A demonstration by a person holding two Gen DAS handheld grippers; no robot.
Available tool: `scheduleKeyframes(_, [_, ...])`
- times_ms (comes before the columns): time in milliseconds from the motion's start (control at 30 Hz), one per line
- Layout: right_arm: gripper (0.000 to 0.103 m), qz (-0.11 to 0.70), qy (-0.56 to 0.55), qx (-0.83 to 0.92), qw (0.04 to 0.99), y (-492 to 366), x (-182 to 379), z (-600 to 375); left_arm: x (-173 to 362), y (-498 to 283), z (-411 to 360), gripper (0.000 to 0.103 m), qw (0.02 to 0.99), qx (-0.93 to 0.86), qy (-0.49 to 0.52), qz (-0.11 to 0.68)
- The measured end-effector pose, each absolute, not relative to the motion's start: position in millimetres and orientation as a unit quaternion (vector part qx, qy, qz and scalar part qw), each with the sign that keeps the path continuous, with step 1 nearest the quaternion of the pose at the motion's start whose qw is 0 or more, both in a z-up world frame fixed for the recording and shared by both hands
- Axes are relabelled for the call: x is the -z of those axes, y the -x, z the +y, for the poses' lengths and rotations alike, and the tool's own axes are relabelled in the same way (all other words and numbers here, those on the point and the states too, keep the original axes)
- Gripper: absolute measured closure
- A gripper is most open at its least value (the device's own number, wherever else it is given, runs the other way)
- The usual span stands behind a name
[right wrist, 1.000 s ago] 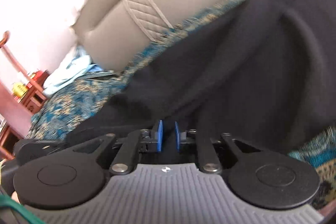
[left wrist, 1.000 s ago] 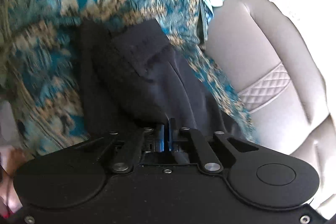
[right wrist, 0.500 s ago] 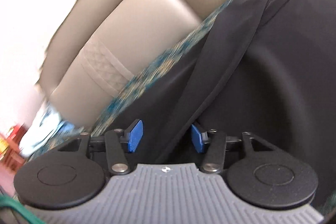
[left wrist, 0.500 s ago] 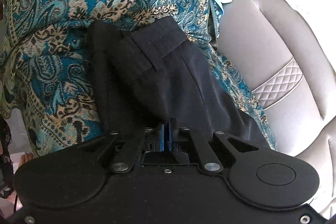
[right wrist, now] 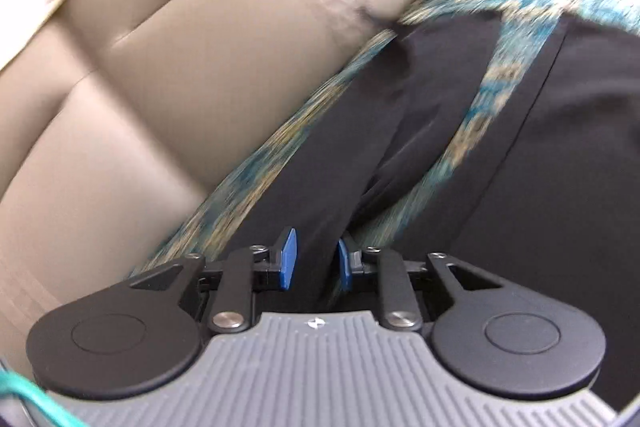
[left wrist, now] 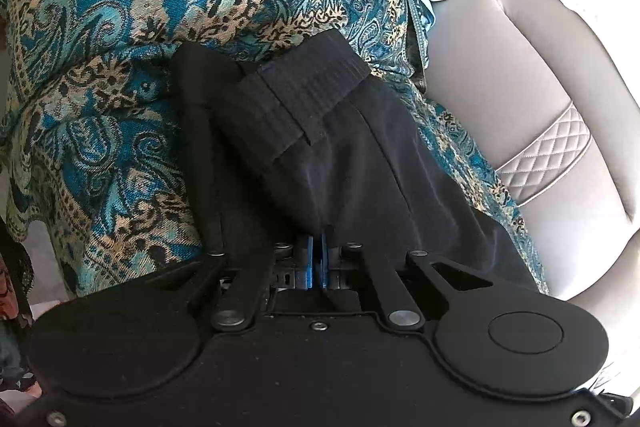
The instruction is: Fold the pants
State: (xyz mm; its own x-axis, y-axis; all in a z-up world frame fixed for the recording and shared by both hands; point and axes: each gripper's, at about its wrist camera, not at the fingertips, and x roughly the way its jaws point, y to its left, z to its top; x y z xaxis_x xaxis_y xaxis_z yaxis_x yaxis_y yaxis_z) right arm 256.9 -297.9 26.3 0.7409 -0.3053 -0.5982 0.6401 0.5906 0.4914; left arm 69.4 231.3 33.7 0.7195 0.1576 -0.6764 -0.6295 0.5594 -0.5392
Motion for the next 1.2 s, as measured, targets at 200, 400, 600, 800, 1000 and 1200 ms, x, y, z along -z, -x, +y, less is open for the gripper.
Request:
scheduleKeyframes(200, [0.038,0.229,-0.245,0.319,0.887,-299.2,-43.5,-363.5,-33.5,-75.2,232.5,0.097,0.834,-0.246,0.397,0.293])
scheduleKeyframes(400, [0.031,0.253,-0.161,0.334,0.894,-338.4,-31.7,-411.3,-37.6,-82.8,234.5,0.095,0.834,-0.263,0.386,0.295])
scheduleKeyframes(600, [0.030,0.304,-0.162,0.301,0.889,-377.9,-22.2,-461.4,-39.2,-94.2,232.2,0.094,0.835,-0.286,0.367,0.295])
scheduleKeyframes(800, [0.100,0.354,-0.146,0.301,0.873,-404.9,-16.7,-476.4,-38.4,-103.4,230.9,0.084,0.835,-0.299,0.366,0.281])
scheduleKeyframes(1000, [0.100,0.315,-0.239,0.312,0.864,-368.3,-35.0,-502.3,-40.3,-112.5,238.3,0.094,0.831,-0.315,0.369,0.274])
scheduleKeyframes(1200, [0.100,0.280,-0.290,0.323,0.856,-293.0,-61.1,-518.2,-54.3,-112.6,243.7,0.100,0.835,-0.330,0.355,0.262])
